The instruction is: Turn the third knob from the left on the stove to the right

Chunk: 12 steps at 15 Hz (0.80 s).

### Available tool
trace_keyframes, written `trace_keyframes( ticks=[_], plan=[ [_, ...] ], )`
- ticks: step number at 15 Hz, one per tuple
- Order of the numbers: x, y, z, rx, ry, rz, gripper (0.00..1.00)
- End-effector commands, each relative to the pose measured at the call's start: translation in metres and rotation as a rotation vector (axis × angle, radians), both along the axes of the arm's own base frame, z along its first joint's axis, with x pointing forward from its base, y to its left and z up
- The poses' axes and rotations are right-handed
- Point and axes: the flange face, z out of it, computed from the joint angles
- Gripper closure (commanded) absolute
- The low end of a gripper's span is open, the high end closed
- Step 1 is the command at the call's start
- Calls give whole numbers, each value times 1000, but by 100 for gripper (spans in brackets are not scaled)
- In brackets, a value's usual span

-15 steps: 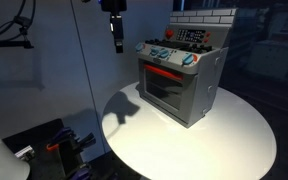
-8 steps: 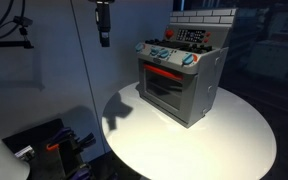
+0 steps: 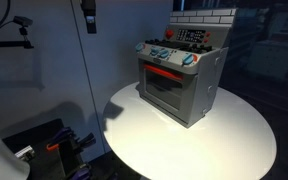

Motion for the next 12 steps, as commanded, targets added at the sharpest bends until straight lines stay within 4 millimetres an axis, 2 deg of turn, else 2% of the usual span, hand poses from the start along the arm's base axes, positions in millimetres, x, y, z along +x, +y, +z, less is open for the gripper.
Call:
trace_keyframes(
  ticks=[1, 2, 12],
  plan=[
    [-10, -2, 10, 11, -11, 21, 0],
    [-3, 0, 5, 0, -10, 5, 0],
    [-3, 0, 4, 0, -5, 6, 0]
  ],
)
